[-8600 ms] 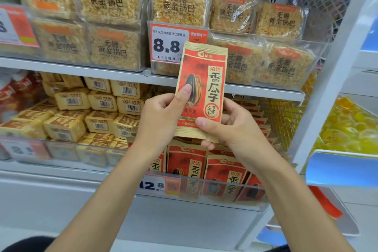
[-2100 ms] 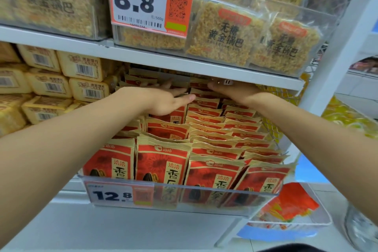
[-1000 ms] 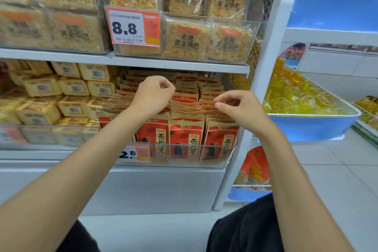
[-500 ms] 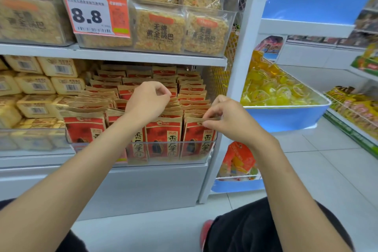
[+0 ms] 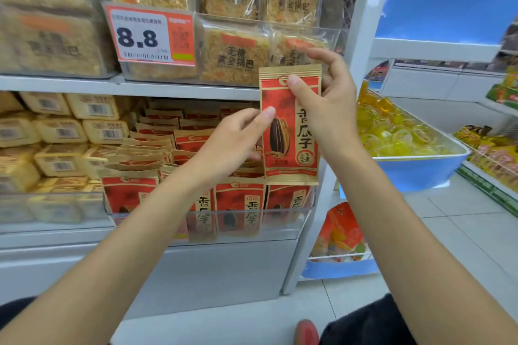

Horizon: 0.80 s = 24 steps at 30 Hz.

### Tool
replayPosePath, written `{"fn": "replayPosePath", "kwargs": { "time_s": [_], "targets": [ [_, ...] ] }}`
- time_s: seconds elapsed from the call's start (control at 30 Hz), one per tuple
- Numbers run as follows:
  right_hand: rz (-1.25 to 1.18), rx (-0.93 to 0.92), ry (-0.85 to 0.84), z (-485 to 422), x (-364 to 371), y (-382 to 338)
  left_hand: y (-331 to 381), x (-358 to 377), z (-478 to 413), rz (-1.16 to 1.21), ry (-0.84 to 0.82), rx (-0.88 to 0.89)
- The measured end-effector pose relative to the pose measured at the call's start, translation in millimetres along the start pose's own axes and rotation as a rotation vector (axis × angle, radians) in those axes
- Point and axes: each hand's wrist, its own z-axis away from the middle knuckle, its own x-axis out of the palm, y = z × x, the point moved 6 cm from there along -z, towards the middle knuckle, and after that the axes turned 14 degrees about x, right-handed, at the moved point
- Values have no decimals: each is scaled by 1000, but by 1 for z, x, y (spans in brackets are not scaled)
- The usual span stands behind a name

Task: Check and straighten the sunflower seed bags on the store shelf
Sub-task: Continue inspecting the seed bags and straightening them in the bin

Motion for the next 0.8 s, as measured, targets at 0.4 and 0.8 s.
{"fn": "replayPosePath", "kwargs": {
  "time_s": [0.4,0.8],
  "targets": [
    [-61,145,-55,4,5,-10,9,-19,7,189,383,159],
    [-7,271,-169,43,35,38,-8,-18,33,147,366,-72]
  ]
}}
